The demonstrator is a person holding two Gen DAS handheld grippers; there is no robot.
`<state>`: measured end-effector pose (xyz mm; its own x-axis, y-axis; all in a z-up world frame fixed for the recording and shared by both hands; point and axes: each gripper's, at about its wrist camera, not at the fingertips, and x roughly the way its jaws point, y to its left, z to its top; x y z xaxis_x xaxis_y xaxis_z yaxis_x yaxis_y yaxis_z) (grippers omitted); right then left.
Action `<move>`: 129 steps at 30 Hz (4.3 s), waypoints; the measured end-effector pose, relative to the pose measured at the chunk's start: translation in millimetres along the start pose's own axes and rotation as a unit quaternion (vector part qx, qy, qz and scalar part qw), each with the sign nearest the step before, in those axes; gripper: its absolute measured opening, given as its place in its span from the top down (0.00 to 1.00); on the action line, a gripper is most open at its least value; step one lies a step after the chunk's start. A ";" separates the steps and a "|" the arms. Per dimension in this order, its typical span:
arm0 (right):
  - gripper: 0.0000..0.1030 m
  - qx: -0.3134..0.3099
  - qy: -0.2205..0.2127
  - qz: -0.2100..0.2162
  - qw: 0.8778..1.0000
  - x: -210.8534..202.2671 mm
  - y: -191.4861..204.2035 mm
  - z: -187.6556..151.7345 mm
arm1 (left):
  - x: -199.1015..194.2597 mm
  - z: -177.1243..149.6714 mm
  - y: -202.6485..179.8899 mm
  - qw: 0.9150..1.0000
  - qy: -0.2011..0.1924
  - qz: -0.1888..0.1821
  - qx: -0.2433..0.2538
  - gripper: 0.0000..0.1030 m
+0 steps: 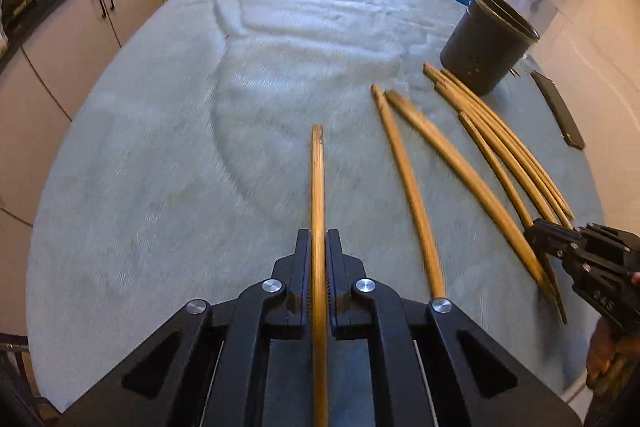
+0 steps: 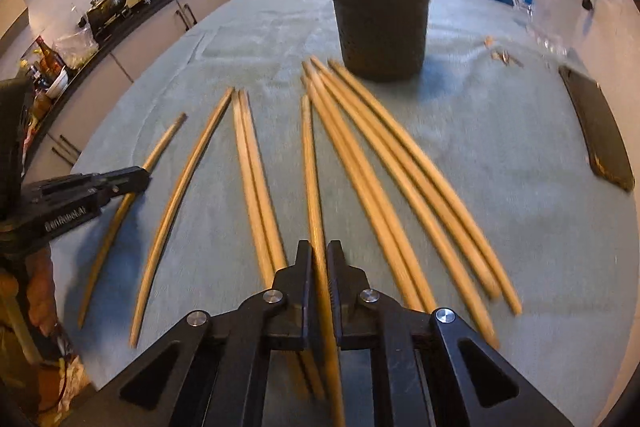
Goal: Organize utensils
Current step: 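Close the left gripper on one chopstick while the right gripper grasps another, then lift both held chopsticks and carry them over the black utensil cup, then lower the chopsticks into the cup and open both grippers, then return to the chopsticks and grasp one with each gripper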
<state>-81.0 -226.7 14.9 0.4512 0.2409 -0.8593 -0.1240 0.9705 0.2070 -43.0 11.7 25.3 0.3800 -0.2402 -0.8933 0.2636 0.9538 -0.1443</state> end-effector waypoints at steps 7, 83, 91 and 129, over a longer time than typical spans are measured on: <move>0.89 -0.020 0.010 -0.029 0.999 11.0 7.3 16.7 | 3.7 8.1 0.2 1.000 0.017 -0.001 0.009 0.93; 0.92 0.170 -0.378 -0.023 0.910 -105.1 -86.3 198.6 | -67.3 250.7 -155.9 0.961 -0.263 -0.078 0.035 0.94; 0.88 0.178 -0.334 -0.026 0.925 -79.4 -96.6 181.9 | -57.5 232.1 -148.4 0.969 -0.237 -0.070 0.029 0.78; 0.75 -0.038 -0.075 0.015 0.996 32.0 29.7 31.6 | 30.2 25.6 -63.1 0.995 -0.057 0.053 0.055 0.91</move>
<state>-42.3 -189.8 8.3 0.5721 0.2743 -0.7730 -0.2039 0.9604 0.1899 -25.4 -60.4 18.3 0.5074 -0.1634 -0.8461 0.3094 0.9509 0.0020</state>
